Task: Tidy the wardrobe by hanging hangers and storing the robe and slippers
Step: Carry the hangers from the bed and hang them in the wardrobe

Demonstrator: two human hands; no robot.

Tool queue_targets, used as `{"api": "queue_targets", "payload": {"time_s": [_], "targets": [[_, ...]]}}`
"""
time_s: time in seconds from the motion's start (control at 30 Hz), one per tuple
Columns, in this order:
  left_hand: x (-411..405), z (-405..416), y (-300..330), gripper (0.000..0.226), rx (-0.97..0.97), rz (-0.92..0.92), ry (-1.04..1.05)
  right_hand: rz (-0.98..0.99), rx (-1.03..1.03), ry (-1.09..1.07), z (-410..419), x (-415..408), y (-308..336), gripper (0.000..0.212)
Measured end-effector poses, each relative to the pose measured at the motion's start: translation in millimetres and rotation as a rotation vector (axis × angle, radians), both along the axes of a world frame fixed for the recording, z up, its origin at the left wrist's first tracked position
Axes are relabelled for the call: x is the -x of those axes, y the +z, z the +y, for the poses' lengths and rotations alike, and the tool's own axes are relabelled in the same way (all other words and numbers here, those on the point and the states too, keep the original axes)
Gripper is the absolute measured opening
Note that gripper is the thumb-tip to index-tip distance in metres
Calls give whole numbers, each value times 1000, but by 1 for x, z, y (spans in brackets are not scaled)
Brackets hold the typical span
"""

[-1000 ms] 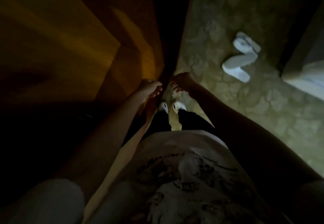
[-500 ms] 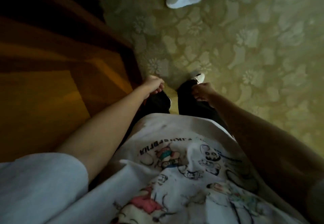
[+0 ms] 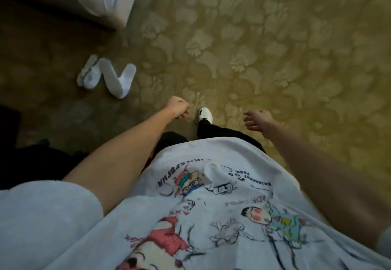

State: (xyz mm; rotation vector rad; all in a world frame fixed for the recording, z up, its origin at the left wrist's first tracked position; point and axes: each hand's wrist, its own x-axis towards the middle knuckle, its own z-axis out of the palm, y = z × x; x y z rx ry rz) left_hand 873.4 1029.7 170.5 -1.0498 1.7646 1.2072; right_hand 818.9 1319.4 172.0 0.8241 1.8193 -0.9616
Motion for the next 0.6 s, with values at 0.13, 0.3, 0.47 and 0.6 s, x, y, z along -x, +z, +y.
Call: {"api": "queue_targets", "payload": {"time_s": [0.13, 0.3, 0.47, 0.6], "targets": [[74, -6, 12, 17, 36, 44, -137, 9, 2, -42, -5, 50, 3, 27], [137, -39, 17, 18, 75, 55, -157, 69, 114, 102, -83, 146, 12, 24], [188, -88, 1, 17, 93, -35, -6, 147, 247, 306, -172, 264, 24, 21], [254, -122, -6, 17, 79, -92, 128, 154, 220, 445, -220, 365, 23, 21]]}}
